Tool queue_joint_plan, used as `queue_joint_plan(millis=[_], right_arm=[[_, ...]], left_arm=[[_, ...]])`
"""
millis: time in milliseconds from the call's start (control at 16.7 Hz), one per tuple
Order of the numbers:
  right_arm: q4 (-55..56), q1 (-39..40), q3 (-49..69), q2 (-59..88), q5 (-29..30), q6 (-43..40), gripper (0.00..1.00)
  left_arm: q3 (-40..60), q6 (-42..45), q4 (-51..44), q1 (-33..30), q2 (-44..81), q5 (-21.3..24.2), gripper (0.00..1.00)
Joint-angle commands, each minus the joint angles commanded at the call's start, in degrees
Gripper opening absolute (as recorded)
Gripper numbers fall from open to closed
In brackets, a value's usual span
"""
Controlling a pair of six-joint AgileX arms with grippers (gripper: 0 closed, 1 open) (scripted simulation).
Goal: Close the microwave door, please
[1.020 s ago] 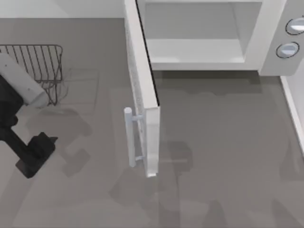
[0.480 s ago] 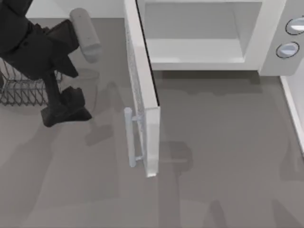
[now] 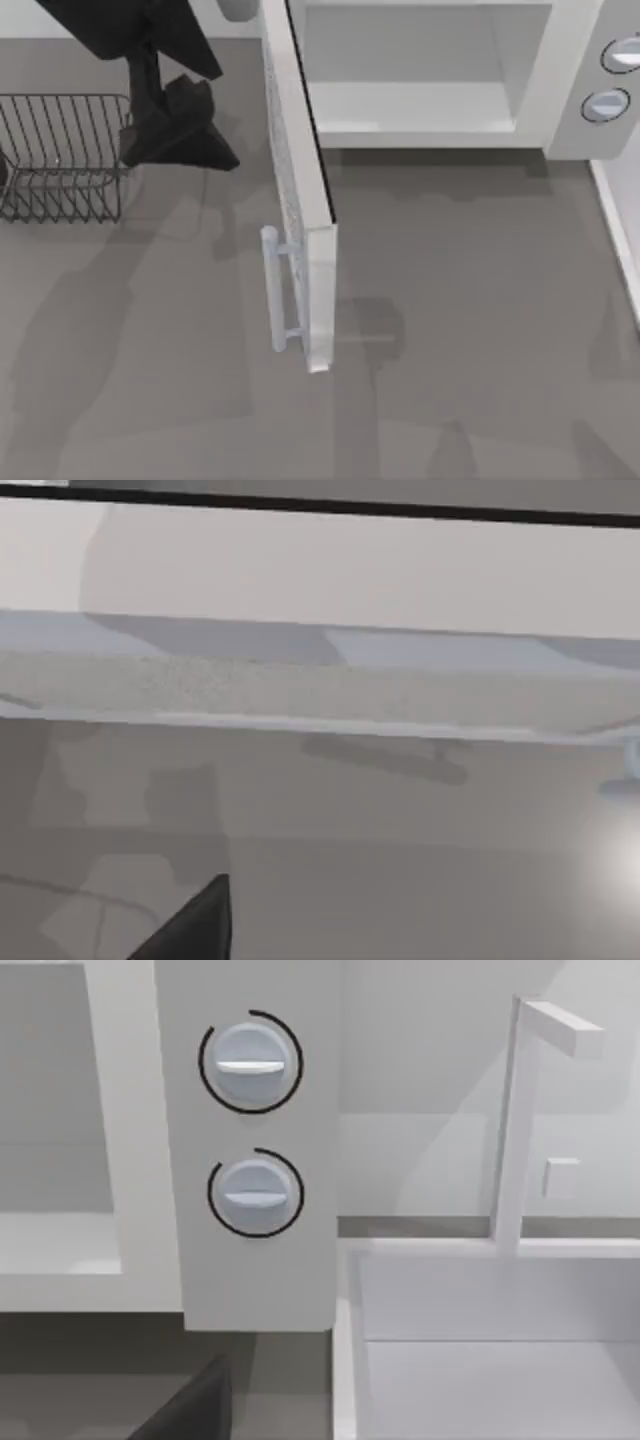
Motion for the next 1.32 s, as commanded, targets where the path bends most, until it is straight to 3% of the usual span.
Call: queue_joint_plan(millis=[240,660,1320], right_arm=[[0.0,0.0,0.0,0.0,0.0,0.0,1.0],[0.0,0.0,0.0,0.0,0.0,0.0,1.0],[0.0,0.0,0.0,0.0,0.0,0.0,1.0]], left_arm=[[5.88,0.06,-2.85,-0.55,1.46,1.04,1.0],[6.02,-0.01,-2.79,-0.36,1.32,1.05,1.0],[-11.15,-5.51,16.08,-5.92,0.89,-0.54,1.0]])
